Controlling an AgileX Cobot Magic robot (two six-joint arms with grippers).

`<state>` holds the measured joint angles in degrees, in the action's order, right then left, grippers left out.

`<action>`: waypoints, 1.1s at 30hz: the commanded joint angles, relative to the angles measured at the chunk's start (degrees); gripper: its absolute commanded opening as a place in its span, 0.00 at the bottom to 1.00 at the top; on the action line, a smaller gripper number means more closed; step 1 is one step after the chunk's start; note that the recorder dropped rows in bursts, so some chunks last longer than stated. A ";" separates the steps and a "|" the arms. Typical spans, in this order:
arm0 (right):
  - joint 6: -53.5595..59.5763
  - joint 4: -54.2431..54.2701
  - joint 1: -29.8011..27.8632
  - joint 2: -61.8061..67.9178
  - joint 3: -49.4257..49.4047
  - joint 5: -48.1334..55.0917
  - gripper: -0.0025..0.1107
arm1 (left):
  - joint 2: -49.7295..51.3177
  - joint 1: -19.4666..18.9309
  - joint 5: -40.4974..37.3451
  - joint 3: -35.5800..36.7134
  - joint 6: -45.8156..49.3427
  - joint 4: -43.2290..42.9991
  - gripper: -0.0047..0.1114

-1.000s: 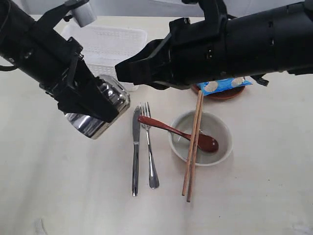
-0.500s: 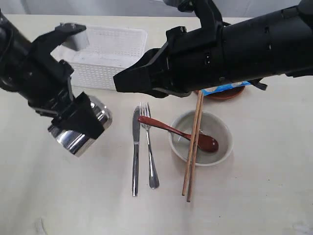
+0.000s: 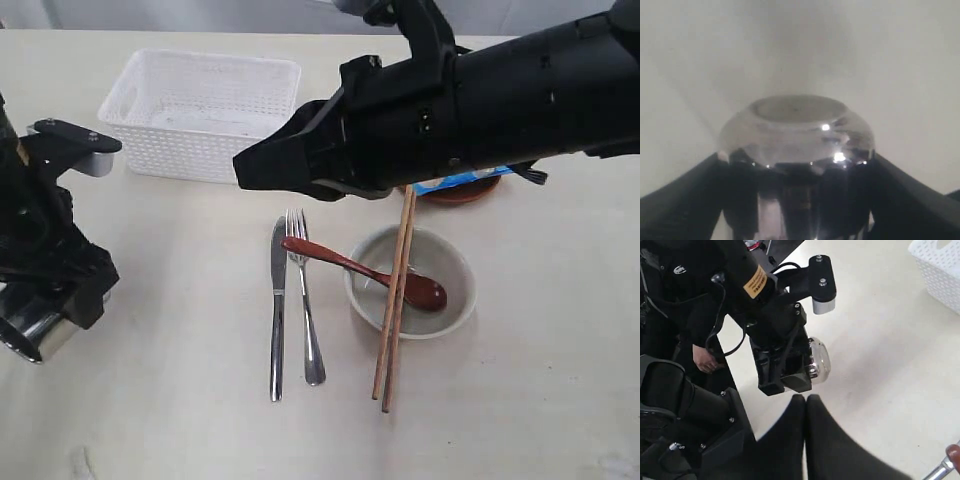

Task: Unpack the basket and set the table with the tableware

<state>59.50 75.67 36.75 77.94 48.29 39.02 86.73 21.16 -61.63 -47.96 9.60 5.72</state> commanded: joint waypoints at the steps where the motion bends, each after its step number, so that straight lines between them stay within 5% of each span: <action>1: -0.40 -0.69 0.16 -0.03 0.27 2.02 0.02 | 3.98 0.19 -8.33 -3.99 -0.92 -0.36 0.04; 14: -1.92 -5.47 0.16 -0.03 0.27 4.99 0.02 | 6.06 0.19 -8.17 -8.54 0.65 1.44 0.04; 21: -4.98 -14.44 5.07 -0.46 -0.55 2.31 0.02 | 2.33 0.19 9.29 -8.54 -1.72 8.29 0.04; 33: -9.29 -18.64 6.18 -0.46 -0.55 -0.88 0.02 | 6.28 0.19 16.64 -3.10 -2.88 6.35 0.04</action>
<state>50.73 57.29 42.71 77.94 47.80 38.30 92.51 21.16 -49.27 -53.37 8.31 12.53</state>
